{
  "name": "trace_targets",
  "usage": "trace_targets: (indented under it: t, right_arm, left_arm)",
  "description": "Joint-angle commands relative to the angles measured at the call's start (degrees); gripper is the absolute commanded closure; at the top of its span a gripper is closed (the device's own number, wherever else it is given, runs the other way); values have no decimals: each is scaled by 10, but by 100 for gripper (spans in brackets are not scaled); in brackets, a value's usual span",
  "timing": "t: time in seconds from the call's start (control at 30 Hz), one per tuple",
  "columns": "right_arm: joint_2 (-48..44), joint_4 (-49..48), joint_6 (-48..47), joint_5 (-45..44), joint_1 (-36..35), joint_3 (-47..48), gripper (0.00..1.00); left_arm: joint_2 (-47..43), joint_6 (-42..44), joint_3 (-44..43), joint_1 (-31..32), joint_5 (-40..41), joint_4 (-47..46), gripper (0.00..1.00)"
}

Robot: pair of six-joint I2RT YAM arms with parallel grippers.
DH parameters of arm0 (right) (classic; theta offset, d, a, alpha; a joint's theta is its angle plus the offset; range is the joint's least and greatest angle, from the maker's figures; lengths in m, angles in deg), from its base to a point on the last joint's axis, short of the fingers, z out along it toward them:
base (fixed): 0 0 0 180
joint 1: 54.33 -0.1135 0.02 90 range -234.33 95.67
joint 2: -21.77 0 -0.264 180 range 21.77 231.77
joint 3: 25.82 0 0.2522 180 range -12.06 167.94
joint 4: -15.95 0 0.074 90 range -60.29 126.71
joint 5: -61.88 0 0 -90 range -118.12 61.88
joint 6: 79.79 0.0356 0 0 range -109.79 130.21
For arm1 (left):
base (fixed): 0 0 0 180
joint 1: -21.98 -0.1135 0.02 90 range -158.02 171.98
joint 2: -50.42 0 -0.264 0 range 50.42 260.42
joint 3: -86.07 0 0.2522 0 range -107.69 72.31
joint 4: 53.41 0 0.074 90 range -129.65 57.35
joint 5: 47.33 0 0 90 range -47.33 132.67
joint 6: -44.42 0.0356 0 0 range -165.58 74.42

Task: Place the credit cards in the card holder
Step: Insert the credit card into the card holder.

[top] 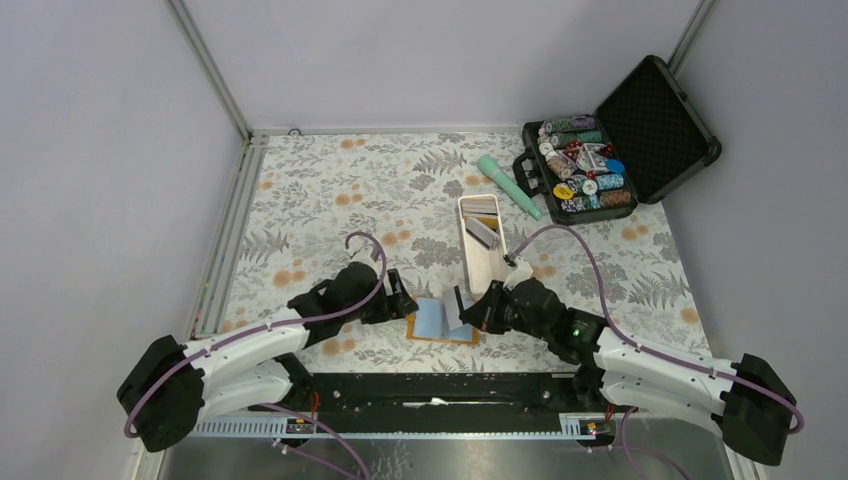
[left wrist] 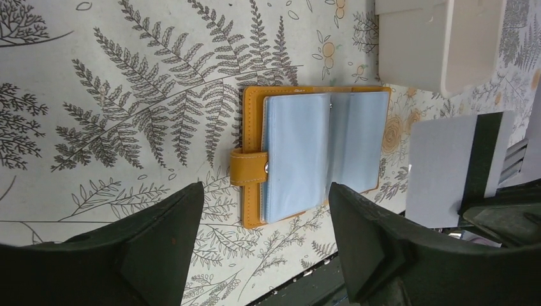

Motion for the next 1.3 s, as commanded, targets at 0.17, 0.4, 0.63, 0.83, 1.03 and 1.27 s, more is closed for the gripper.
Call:
trace_targets:
  t: [0.17, 0.4, 0.63, 0.83, 1.03, 1.27]
  right_arm:
    - [10, -38, 120, -109, -56, -37, 100]
    - [45, -88, 125, -107, -66, -54, 100]
    - [78, -118, 131, -103, -68, -58, 100]
    - [96, -127, 135, -99, -68, -64, 100]
    - [113, -129, 139, -90, -68, -65, 100]
    - [128, -160, 143, -72, -68, -72, 100]
  left_arm:
    - [22, -30, 12, 30, 34, -38, 28]
    - [46, -34, 13, 34, 42, -44, 32]
    - [67, -36, 8, 40, 41, -56, 37]
    - [73, -36, 6, 43, 43, -57, 39]
    - [74, -36, 5, 45, 45, -57, 40]
    - [85, -32, -1, 45, 45, -59, 41]
